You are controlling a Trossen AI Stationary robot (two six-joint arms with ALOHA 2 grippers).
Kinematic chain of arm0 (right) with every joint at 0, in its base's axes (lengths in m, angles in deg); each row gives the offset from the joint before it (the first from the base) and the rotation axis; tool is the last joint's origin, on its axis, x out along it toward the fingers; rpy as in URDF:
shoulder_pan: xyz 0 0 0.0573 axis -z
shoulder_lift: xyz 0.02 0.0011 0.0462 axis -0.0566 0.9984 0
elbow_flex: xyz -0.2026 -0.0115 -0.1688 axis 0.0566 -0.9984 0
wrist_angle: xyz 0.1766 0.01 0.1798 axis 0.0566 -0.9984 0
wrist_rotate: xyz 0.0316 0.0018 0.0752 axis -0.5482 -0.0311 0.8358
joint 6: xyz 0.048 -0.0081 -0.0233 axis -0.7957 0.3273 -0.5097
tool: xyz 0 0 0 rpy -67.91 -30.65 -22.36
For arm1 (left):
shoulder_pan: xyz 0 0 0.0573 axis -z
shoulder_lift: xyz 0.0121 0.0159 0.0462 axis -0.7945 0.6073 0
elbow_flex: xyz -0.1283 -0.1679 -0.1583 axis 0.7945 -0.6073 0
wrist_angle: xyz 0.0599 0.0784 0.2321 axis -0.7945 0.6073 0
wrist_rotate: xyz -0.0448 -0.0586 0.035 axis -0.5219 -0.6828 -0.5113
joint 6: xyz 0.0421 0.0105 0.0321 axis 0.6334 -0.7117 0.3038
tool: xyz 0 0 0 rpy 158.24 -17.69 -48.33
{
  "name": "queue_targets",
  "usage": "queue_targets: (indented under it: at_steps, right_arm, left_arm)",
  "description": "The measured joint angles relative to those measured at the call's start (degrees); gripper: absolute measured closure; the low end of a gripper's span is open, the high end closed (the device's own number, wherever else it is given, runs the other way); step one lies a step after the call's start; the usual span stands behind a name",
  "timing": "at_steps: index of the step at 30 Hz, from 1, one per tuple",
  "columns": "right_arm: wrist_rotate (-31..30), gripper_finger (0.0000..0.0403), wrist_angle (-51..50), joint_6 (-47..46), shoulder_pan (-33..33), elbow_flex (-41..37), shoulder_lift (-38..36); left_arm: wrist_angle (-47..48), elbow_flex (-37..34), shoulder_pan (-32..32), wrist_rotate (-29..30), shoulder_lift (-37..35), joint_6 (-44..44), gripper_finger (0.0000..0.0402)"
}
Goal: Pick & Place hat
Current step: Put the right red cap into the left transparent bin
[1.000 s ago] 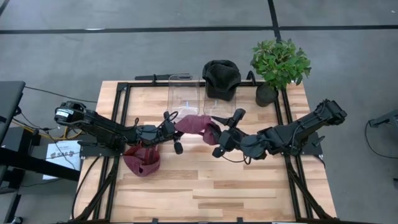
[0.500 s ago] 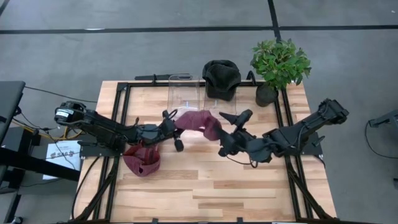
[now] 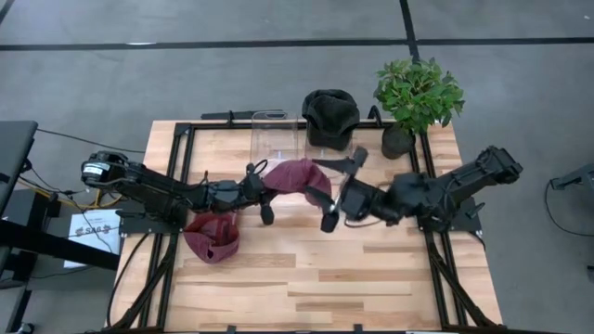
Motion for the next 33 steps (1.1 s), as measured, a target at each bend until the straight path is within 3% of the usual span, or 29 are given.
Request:
queue_targets:
  at_steps: [5,13,18,28,33]
  right_arm:
    - [2.6,0.0145,-2.1,-10.7,4.9,0.0,0.5]
    - [2.8,0.0145,-6.8,-3.0,8.5,-0.2,4.4]
    - [-2.4,0.0145,-3.3,6.6,8.8,-0.2,9.8]
    - [-13.0,0.0145,26.4,38.9,8.8,-0.3,19.6]
    - [-14.6,0.0145,20.8,40.0,8.1,-0.3,16.2]
  left_arm:
    - [-0.4,0.0,0.6,-4.0,-0.7,0.0,0.0389]
    - [-1.3,0.0,2.5,-6.2,-1.7,-0.1,0.0388]
    - [-2.3,0.0,3.4,-8.0,-2.1,-0.1,0.0388]
    - [-2.5,0.0,5.1,-9.0,-2.9,0.1,0.0387]
    - [-2.0,0.0,5.1,-7.3,-3.0,1.3,0.0387]
